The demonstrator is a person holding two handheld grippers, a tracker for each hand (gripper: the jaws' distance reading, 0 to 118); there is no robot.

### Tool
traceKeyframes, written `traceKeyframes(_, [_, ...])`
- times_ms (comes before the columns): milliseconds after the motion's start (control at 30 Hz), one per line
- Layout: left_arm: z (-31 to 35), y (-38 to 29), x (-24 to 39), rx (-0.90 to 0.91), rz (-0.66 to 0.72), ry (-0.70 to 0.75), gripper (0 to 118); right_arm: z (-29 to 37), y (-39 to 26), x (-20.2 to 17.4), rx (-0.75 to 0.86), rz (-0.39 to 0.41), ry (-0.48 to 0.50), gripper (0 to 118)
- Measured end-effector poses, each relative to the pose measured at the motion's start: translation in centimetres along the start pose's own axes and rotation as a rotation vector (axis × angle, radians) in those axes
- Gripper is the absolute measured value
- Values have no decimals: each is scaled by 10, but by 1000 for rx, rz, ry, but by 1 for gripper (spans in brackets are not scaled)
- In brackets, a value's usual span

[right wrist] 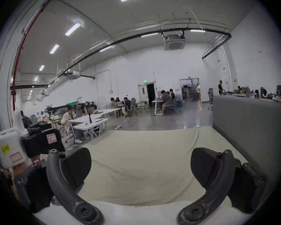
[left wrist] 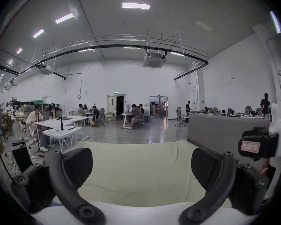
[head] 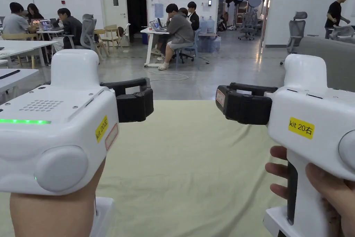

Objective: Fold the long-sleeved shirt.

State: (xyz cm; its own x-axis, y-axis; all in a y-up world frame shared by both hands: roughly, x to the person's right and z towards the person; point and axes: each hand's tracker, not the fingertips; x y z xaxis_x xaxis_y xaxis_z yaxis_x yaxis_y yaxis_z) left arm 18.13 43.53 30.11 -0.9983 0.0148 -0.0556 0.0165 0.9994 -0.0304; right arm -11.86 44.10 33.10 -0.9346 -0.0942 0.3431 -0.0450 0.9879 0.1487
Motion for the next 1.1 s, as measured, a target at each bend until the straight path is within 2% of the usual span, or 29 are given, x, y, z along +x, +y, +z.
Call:
traceKeyframes(100, [2,3,-3,-15,-39,67,118,2,-2,-4,6,-20,2,118])
traceKeyframes(300, [1,9,-3,-43,-76,76,118,2,-2,-4,5,-38,5,118])
traceKeyframes(467, [3,10,-2,-49,-92,76,118,0,-2,-9,-6,-8,-73,118])
traceKeyframes(767, [8,14,-3,-48,-72,63,118,6,1,-9,4,-55,-24,118])
traceKeyframes(933, [10,15,-3,-51,-58,55,118,6,0,-13,3,-31,-56,118])
traceKeyframes(1100, [11,15,-2,-51,-45,45,118,6,-1,-14,-8,-38,-35,118])
